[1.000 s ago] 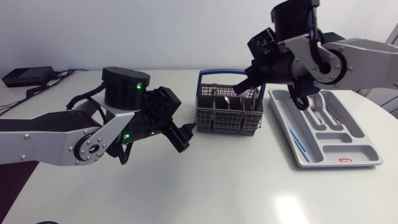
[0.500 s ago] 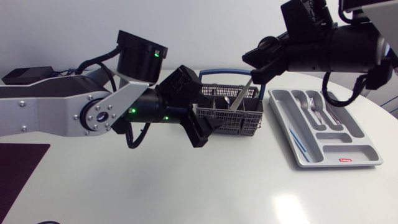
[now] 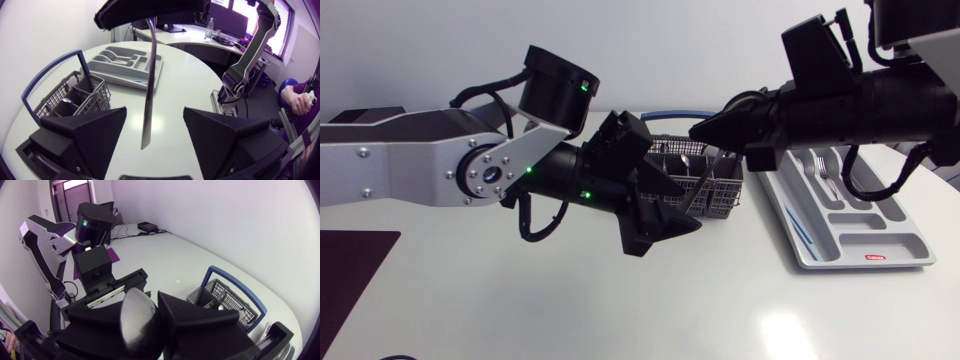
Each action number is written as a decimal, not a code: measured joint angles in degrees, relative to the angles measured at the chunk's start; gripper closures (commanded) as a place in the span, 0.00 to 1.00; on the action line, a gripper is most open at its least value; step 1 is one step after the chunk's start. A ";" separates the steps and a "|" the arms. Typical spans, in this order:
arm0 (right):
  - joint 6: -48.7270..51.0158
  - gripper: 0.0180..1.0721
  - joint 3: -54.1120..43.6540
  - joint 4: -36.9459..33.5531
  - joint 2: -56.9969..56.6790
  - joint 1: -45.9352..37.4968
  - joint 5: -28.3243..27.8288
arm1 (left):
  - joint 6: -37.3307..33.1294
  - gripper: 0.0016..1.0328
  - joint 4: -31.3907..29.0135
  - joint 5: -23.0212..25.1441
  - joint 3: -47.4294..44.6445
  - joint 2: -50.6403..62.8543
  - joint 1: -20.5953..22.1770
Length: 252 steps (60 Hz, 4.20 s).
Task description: Unload the cutlery basket into the drawer organizer.
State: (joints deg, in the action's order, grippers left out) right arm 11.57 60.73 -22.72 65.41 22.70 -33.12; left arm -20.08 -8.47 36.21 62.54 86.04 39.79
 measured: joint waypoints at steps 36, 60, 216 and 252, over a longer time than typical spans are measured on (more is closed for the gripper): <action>-1.14 0.86 -0.46 0.00 -0.24 0.07 -3.39 | 0.59 0.94 -0.74 4.59 0.04 0.37 -0.39; -3.10 0.28 -2.99 3.93 -4.20 -0.07 1.92 | 4.59 0.97 -0.68 4.94 1.73 2.36 -0.35; 0.63 0.93 3.13 -2.05 15.12 -31.45 5.20 | 10.29 0.26 12.41 -31.19 0.33 -2.86 0.11; 9.53 0.91 26.21 -5.81 42.07 -42.71 14.43 | 6.62 0.24 11.98 -31.80 -4.26 -5.03 -5.20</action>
State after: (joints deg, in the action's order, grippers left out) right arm 21.10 86.94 -28.53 107.48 -20.01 -18.70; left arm -13.45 3.51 4.40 58.28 81.01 34.59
